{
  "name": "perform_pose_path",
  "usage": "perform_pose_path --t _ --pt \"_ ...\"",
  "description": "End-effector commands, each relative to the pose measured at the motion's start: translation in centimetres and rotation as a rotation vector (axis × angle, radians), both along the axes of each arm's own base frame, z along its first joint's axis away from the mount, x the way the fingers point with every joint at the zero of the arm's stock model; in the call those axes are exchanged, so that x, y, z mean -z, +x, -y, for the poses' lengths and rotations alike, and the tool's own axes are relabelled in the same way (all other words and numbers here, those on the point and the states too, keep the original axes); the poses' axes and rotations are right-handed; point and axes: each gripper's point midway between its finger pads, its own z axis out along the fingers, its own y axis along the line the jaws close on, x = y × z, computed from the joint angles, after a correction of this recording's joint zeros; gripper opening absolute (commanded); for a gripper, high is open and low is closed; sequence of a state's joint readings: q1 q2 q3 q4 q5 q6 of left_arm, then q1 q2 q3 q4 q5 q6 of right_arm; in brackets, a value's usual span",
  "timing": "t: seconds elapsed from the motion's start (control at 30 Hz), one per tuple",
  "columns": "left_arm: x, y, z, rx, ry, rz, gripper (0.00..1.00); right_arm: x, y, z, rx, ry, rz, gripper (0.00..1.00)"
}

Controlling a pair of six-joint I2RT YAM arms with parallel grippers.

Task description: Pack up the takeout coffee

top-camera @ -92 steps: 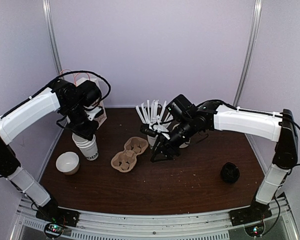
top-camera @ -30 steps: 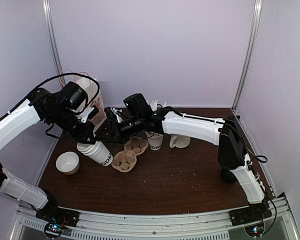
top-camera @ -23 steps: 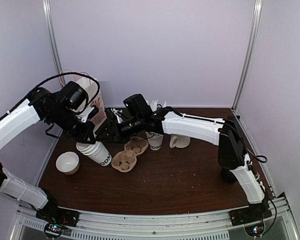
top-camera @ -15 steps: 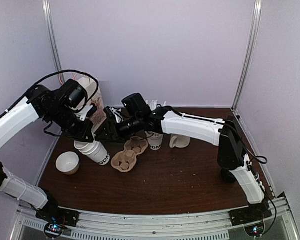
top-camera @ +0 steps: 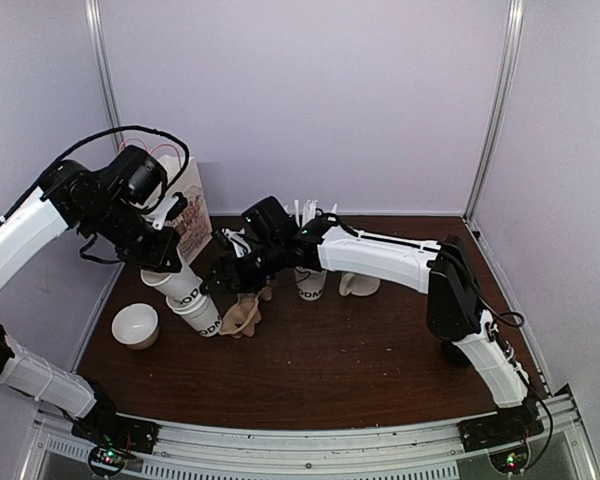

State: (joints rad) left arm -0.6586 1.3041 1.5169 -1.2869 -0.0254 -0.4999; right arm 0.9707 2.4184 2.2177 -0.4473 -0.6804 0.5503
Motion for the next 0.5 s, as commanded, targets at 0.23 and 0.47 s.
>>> perform_pose_path --t 0.23,0.47 --pt "1.1 0.4 0.6 0.03 0.036 -0.031 0.0 -6.2 0.7 1.2 -0.039 0.079 0.128 0.74" --pt "-1.3 0.7 0.8 0.044 0.01 0.032 0.0 -7.6 0.3 2.0 -0.059 0.084 0.166 0.74"
